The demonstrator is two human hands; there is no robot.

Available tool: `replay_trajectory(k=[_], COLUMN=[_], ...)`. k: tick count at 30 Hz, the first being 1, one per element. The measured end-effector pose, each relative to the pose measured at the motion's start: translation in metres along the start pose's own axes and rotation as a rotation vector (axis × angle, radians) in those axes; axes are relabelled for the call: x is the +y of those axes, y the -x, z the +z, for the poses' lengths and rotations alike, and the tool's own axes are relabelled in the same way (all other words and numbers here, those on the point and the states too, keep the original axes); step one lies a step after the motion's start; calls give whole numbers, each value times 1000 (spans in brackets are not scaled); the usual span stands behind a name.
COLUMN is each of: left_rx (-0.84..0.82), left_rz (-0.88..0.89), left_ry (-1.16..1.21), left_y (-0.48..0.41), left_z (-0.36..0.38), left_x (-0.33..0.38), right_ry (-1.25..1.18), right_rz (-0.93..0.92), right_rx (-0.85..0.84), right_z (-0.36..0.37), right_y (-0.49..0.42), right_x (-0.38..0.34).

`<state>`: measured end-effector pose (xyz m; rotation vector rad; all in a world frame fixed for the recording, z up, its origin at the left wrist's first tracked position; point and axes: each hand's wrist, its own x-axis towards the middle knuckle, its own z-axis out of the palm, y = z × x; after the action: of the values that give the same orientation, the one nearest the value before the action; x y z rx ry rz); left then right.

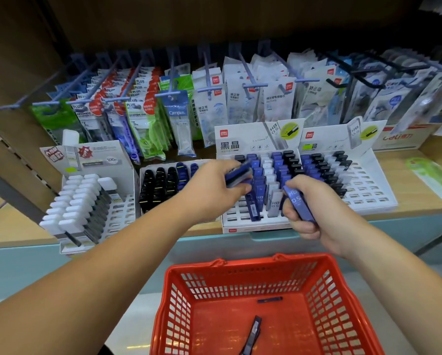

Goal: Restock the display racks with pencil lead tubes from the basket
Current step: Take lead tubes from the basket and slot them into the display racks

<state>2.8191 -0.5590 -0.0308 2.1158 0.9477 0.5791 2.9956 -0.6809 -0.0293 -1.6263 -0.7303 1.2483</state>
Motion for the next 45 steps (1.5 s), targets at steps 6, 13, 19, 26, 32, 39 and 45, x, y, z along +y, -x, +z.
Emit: replay_trajectory(k=[6,13,19,26,32,39,45], left_rx=[86,-21,-42,-303,-411,-139,-71], left_rz=[52,93,110,-222,-489,-481,-408], left_ry=[-42,-147,-228,428,1021,1249,1226], left_y=[0,0,4,27,42,37,36], left_z=[13,12,24,21,19,14,25], left_x=[1,8,6,36,41,33,34], right_ry=[47,15,-29,-153,-166,30,-84], right_rz=[-119,-148,-182,-355,-309,-91,-104], right_rx=[2,39,36,-29,-10,-182,-147], right_z=[-7,-17,-16,-2,13,29,36], right_y=[2,5,8,16,16,33,29], right_x=[11,18,17,4,2,10,18])
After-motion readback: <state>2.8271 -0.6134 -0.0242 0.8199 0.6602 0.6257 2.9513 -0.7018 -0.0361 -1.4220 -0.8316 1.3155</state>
